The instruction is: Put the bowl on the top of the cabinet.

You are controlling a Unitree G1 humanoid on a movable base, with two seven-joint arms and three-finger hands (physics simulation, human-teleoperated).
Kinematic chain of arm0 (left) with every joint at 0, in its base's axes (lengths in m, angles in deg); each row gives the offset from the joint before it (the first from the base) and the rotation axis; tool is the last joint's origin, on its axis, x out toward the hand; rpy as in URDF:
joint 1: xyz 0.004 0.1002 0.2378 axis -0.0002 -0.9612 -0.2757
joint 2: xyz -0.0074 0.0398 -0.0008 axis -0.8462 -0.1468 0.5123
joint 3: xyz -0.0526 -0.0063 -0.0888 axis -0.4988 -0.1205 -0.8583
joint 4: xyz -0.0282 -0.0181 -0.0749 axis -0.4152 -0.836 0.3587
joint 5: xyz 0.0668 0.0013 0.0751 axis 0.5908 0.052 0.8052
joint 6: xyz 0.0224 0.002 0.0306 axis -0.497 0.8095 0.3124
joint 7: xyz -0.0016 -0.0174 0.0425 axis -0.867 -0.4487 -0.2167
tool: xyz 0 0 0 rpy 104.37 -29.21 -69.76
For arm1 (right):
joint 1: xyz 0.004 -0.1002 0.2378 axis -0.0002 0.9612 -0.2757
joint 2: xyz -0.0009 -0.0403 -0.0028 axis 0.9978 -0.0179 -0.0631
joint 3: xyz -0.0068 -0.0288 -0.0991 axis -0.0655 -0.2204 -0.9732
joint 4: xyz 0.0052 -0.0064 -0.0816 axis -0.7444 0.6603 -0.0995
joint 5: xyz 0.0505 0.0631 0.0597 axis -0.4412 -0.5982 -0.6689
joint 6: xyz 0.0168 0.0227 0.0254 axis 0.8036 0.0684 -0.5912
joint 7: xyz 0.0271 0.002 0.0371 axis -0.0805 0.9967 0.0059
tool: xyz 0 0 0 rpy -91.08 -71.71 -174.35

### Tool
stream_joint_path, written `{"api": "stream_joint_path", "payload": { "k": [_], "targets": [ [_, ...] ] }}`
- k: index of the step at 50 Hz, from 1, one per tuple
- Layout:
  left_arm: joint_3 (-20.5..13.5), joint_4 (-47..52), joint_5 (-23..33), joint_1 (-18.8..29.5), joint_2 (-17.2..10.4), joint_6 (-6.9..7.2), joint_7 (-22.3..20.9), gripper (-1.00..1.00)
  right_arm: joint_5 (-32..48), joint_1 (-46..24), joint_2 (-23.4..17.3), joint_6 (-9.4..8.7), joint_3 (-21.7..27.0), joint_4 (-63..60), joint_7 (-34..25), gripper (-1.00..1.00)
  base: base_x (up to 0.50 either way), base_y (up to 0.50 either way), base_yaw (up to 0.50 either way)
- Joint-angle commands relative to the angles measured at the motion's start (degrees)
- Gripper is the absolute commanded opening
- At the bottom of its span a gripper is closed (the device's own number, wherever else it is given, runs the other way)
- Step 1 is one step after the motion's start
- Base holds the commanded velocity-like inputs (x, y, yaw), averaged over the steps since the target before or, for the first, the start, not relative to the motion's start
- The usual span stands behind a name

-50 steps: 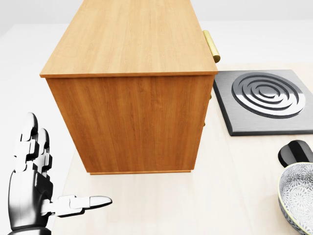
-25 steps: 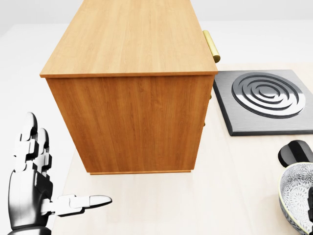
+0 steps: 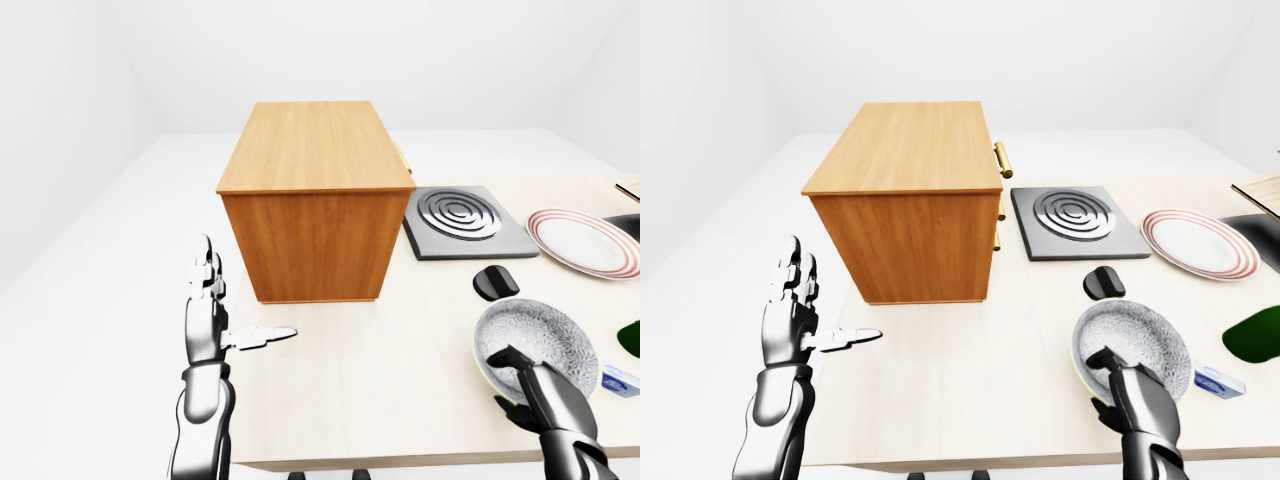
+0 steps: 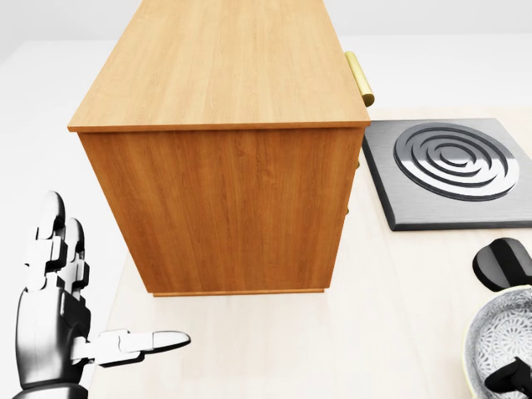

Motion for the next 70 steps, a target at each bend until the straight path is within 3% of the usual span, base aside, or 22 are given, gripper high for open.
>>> {"api": "stream_joint_path", "payload": {
  "k": [1,17,25,31,32,34,39,40,48,55,61,62,67,70],
  "targets": [
    [-0.2,0.0,-0.4,0.3,0.0,0.0,0.1,1.0,1.0,0.7,0.3,0.0,-0.7,0.9,-2.9,-1.0,0.0,0.0,0.0],
    [-0.1,-0.8,-0.3,0.3,0.0,0.0,0.0,1.0,-1.7,-2.4,0.2,0.0,2.4,-7.2,-9.0,-1.0,0.0,0.0,0.0],
    [-0.1,-1.0,-0.4,0.2,-0.1,0.0,-0.3,1.0,-6.7,-7.2,-0.6,0.0,6.7,-22.6,-21.0,-1.0,0.0,0.0,0.0],
    [-0.2,-0.8,-0.4,0.1,-0.1,0.0,-0.3,1.0,-10.5,-13.5,-4.2,0.0,8.9,-33.4,-31.6,-1.0,0.0,0.0,0.0],
    [-0.1,-0.3,-0.4,0.0,0.0,0.0,-0.3,1.0,-11.0,-14.6,-5.0,-0.43,9.0,-34.9,-33.0,-1.0,0.0,0.0,0.0],
    [-0.1,-0.1,-0.4,0.0,0.0,0.0,-0.5,1.0,-11.2,-17.2,-7.0,-3.88,8.8,-37.1,-33.1,-1.0,0.0,0.0,0.0],
    [-0.1,-0.8,-0.4,0.1,-0.1,0.0,-0.5,1.0,-10.2,-22.5,-11.4,-9.13,6.7,-37.2,-33.1,-1.0,0.0,0.0,0.0],
    [-0.1,-1.1,-0.4,0.2,-0.1,0.0,-0.4,1.0,-9.4,-25.5,-13.7,-10.0,5.7,-35.5,-33.1,-1.0,0.0,0.0,0.0],
    [-0.4,-1.9,-0.6,0.9,-0.1,0.0,-0.3,1.0,-7.0,-43.9,-26.5,-10.0,-2.5,-18.2,-32.8,-1.0,0.0,0.0,0.0],
    [-0.5,-2.1,-0.7,1.2,-0.1,0.0,-0.1,1.0,-6.9,-59.7,-33.3,-10.0,-9.2,0.3,-27.7,-1.0,0.0,0.0,0.0],
    [-0.5,-2.4,-0.7,1.3,-0.1,0.0,0.0,1.0,-6.3,-72.9,-35.3,-10.0,-14.2,18.8,-21.6,-1.0,0.0,0.0,0.0],
    [-0.5,-2.5,-0.7,1.4,-0.1,0.0,0.1,1.0,-5.3,-77.5,-35.5,-10.0,-15.9,25.6,-18.5,-1.0,0.0,0.0,0.0],
    [-0.6,-2.6,-0.8,1.7,-0.1,0.0,0.2,1.0,-3.7,-91.1,-34.0,-9.84,-19.4,46.2,-11.2,-1.0,0.0,0.0,0.0],
    [-0.6,-2.6,-0.8,1.7,-0.2,0.0,0.2,1.0,-2.7,-98.1,-33.1,-6.99,-21.3,57.4,-6.1,-1.0,0.0,0.0,0.0]
  ]
}}
